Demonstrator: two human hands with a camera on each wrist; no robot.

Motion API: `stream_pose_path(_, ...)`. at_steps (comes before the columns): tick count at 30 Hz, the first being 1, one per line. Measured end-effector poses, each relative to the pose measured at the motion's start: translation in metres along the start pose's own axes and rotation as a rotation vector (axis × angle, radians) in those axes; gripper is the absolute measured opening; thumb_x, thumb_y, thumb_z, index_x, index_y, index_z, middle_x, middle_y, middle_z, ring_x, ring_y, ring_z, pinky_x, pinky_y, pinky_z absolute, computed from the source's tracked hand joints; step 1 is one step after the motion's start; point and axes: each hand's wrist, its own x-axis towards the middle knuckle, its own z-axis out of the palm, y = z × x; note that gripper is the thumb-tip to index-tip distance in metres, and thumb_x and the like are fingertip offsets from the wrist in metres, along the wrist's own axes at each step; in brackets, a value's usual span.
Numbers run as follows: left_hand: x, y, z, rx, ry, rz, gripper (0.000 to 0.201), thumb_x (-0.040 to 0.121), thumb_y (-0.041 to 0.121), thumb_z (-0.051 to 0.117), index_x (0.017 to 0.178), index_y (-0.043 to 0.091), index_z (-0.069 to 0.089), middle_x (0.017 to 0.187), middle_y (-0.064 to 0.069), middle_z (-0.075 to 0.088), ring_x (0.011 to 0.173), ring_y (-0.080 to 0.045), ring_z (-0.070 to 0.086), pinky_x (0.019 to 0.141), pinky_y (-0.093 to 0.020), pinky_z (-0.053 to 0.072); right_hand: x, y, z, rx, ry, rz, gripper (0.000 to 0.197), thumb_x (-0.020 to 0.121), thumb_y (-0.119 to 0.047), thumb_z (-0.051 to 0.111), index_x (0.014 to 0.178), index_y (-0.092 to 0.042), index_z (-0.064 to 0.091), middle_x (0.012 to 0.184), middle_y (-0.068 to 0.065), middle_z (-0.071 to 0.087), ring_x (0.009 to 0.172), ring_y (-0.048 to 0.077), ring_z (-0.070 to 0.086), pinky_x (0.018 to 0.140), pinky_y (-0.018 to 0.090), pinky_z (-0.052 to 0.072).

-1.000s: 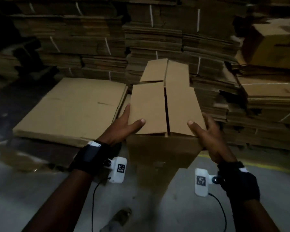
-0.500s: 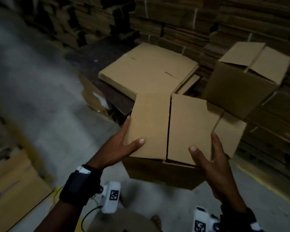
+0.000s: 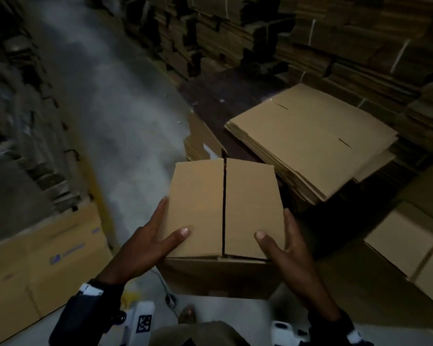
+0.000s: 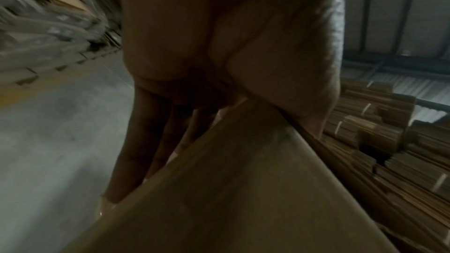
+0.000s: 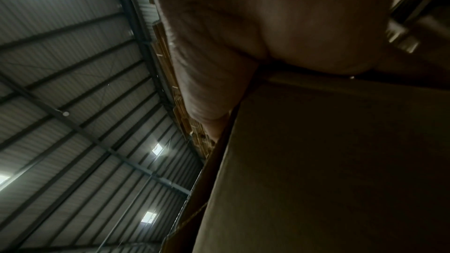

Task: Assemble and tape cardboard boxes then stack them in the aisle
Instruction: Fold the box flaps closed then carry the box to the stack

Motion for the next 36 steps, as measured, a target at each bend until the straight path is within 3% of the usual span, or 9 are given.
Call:
stream_pose_path(5,0.033,-0.036,-0.074,-0.027,0.122,-0.033,0.093,0.082,0.071,0.057,0.154,0.055,0.001,0.142,0.030,0.026,0.126,-0.001,0.040,0.102,-0.026,0.039,0.060,-0.028,0.091,-0.006,-0.089,-0.047,0.095,0.088,-0.040,0.075,0.161,-0.039,0.014,0.154,-0.025,0.024,0.138,-0.004,0.026,0.112,0.027,0.029)
stream_pose_path(11,0.098,-0.059,-0.151,-0.060,0.226,-0.044,0.096,0.082,0.071,0.058,0.158,0.048,0.003,0.144,0.027,0.026,0.129,-0.001,0.036,0.102,-0.026,0.035,0.140,-0.077,0.173,0.023,-0.184,-0.116,0.096,0.085,-0.045,0.077,0.161,-0.037,0.017,0.162,-0.014,0.033,0.145,0.006,0.036,0.122,0.042,0.032)
stream_pose_path(14,0.143,-0.066,-0.181,-0.065,0.255,-0.040,0.102,0.078,0.083,0.056,0.158,0.048,0.003,0.146,0.028,0.025,0.132,-0.001,0.034,0.105,-0.028,0.034,0.192,-0.097,0.203,0.042,-0.210,-0.164,0.106,0.073,-0.063,0.080,0.159,-0.039,0.022,0.161,-0.014,0.035,0.146,0.006,0.036,0.122,0.046,0.033)
stream_pose_path(17,0.198,-0.066,-0.210,-0.069,0.277,-0.034,0.099,0.081,0.077,0.058,0.158,0.048,0.002,0.145,0.026,0.025,0.132,-0.002,0.032,0.108,-0.030,0.033,0.250,-0.113,0.227,0.025,-0.209,-0.190,0.115,0.065,-0.076,0.078,0.158,-0.039,0.022,0.163,-0.013,0.032,0.148,0.005,0.032,0.123,0.045,0.031)
stream_pose_path(19,0.240,-0.066,-0.230,-0.066,0.280,0.005,0.097,0.083,0.075,0.058,0.158,0.048,0.002,0.147,0.028,0.024,0.135,-0.002,0.032,0.107,-0.030,0.034,0.288,-0.127,0.241,0.024,-0.191,-0.194,0.108,0.072,-0.067,0.079,0.159,-0.038,0.022,0.163,-0.012,0.033,0.147,0.005,0.035,0.122,0.045,0.032)
stream_pose_path(22,0.304,-0.060,-0.261,-0.058,0.297,0.044,0.097,0.082,0.077,0.059,0.157,0.050,0.003,0.148,0.028,0.025,0.136,-0.002,0.034,0.106,-0.030,0.034,0.343,-0.152,0.260,0.008,-0.158,-0.226,0.092,0.090,-0.040,0.076,0.161,-0.033,0.017,0.166,-0.016,0.019,0.149,-0.002,0.020,0.126,0.036,0.022)
stream_pose_path(29,0.441,-0.024,-0.325,-0.084,0.282,0.077,0.098,0.081,0.075,0.064,0.157,0.049,0.009,0.149,0.028,0.027,0.138,-0.004,0.036,0.108,-0.029,0.033,0.465,-0.212,0.291,0.030,-0.094,-0.232,0.086,0.094,-0.022,0.072,0.162,-0.025,0.019,0.165,-0.012,0.020,0.144,-0.006,0.020,0.109,0.008,0.023)
stream_pose_path(34,0.533,-0.005,-0.357,-0.073,0.235,0.110,0.098,0.081,0.075,0.063,0.158,0.048,0.008,0.148,0.026,0.028,0.138,-0.005,0.036,0.106,-0.028,0.033,0.535,-0.244,0.308,0.062,-0.014,-0.238,0.085,0.094,-0.019,0.071,0.162,-0.023,0.020,0.161,-0.017,0.020,0.140,-0.011,0.025,0.107,0.002,0.027)
stream_pose_path(36,0.572,0.000,-0.369,-0.087,0.200,0.129,0.104,0.073,0.082,0.062,0.157,0.051,0.009,0.149,0.026,0.029,0.139,-0.006,0.036,0.109,-0.030,0.034,0.561,-0.251,0.314,0.058,0.029,-0.236,0.085,0.094,-0.020,0.071,0.162,-0.025,0.020,0.164,-0.015,0.021,0.143,-0.009,0.022,0.113,0.011,0.024)
